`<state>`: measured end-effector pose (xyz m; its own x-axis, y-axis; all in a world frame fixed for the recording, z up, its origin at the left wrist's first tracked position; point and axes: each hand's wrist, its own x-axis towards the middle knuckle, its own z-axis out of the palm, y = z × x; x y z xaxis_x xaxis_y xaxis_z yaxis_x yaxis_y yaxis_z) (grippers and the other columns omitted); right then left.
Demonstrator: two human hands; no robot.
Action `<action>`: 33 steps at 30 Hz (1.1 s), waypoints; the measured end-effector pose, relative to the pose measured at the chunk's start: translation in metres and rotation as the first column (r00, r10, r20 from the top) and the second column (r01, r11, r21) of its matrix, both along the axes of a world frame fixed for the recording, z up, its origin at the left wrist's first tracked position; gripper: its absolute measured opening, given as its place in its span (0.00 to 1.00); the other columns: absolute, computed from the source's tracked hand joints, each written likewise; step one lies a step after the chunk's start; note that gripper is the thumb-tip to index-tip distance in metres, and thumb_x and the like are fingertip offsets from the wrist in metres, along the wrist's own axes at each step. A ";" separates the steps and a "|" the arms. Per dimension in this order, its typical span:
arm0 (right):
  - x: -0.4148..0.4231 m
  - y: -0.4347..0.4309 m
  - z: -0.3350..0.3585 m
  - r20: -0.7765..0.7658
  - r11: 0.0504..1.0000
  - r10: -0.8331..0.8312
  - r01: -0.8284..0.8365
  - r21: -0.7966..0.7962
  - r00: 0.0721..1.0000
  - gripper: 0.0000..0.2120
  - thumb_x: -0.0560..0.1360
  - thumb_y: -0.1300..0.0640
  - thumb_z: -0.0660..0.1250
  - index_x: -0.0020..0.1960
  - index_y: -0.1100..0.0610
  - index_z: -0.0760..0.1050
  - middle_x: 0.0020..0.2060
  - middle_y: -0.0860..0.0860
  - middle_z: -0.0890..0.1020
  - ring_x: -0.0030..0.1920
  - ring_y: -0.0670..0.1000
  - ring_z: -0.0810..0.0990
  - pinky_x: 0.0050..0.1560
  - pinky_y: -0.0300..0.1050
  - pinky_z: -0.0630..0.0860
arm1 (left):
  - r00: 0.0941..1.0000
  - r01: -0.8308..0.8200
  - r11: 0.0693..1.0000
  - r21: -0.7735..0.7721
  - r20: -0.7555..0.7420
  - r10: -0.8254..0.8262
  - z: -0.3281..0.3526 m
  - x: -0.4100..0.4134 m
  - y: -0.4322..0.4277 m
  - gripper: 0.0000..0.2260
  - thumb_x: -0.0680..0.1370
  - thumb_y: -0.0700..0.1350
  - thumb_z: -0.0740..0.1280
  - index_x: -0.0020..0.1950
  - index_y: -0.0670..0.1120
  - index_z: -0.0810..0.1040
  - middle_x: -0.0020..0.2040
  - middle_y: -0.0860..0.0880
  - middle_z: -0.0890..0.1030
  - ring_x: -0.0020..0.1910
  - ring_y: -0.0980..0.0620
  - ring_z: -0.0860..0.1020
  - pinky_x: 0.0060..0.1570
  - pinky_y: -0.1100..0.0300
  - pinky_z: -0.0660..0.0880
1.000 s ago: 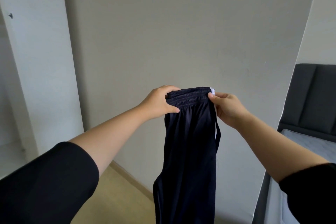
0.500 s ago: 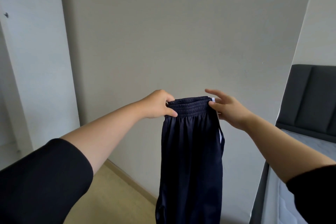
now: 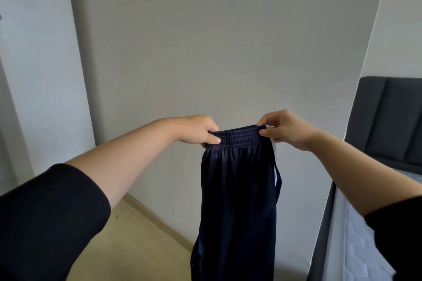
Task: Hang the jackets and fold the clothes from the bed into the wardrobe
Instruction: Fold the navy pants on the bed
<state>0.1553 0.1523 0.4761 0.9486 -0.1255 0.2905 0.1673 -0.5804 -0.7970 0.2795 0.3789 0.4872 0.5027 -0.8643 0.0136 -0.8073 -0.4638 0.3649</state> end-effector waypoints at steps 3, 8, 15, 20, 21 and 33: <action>0.003 0.006 -0.002 0.095 0.988 -0.118 0.126 -0.086 0.989 0.11 0.74 0.70 0.66 0.39 0.56 0.78 0.29 0.49 0.78 0.31 0.47 0.75 0.34 0.37 0.74 | 1.000 -0.016 0.998 -0.057 0.008 0.016 0.004 0.002 0.000 0.08 0.78 0.44 0.66 0.48 0.40 0.78 0.45 0.47 0.82 0.44 0.52 0.79 0.55 0.55 0.74; 0.009 0.019 -0.004 0.159 0.985 -0.144 0.158 -0.074 0.977 0.09 0.72 0.67 0.70 0.42 0.55 0.73 0.27 0.51 0.72 0.28 0.50 0.69 0.34 0.43 0.70 | 0.995 -0.038 0.994 -0.100 -0.093 0.028 0.014 -0.006 -0.015 0.32 0.68 0.56 0.75 0.68 0.55 0.65 0.55 0.58 0.78 0.55 0.55 0.79 0.56 0.60 0.73; 0.013 0.028 -0.009 0.108 0.986 -0.083 0.066 0.153 0.991 0.15 0.72 0.61 0.72 0.57 0.53 0.75 0.38 0.54 0.81 0.38 0.52 0.81 0.43 0.46 0.79 | 0.999 -0.039 0.999 -0.035 0.035 0.040 0.003 -0.003 -0.030 0.08 0.73 0.51 0.72 0.40 0.50 0.77 0.36 0.56 0.80 0.35 0.57 0.79 0.29 0.69 0.71; 0.008 0.023 -0.048 -0.038 0.930 0.130 -0.109 0.352 0.991 0.15 0.78 0.56 0.64 0.60 0.64 0.76 0.53 0.58 0.83 0.53 0.56 0.82 0.57 0.49 0.78 | 0.995 -0.075 0.980 -0.183 -0.085 0.060 0.008 0.003 -0.021 0.05 0.75 0.51 0.70 0.41 0.53 0.78 0.40 0.56 0.82 0.38 0.59 0.80 0.37 0.65 0.75; 0.008 0.022 -0.053 -0.042 0.943 0.113 -0.094 0.320 0.993 0.13 0.79 0.57 0.64 0.57 0.66 0.77 0.51 0.58 0.83 0.52 0.55 0.82 0.56 0.48 0.77 | 0.993 -0.088 0.980 -0.179 -0.091 0.072 0.010 0.005 -0.019 0.04 0.75 0.50 0.71 0.42 0.53 0.79 0.42 0.55 0.82 0.41 0.57 0.81 0.40 0.63 0.77; 0.022 0.025 -0.033 0.071 0.910 0.087 -0.108 0.399 0.994 0.16 0.78 0.51 0.64 0.55 0.63 0.79 0.51 0.58 0.83 0.52 0.56 0.82 0.54 0.48 0.79 | 0.971 -0.188 0.955 -0.230 -0.188 0.145 0.051 -0.012 -0.026 0.11 0.75 0.54 0.70 0.46 0.46 0.79 0.42 0.49 0.84 0.39 0.50 0.82 0.39 0.59 0.78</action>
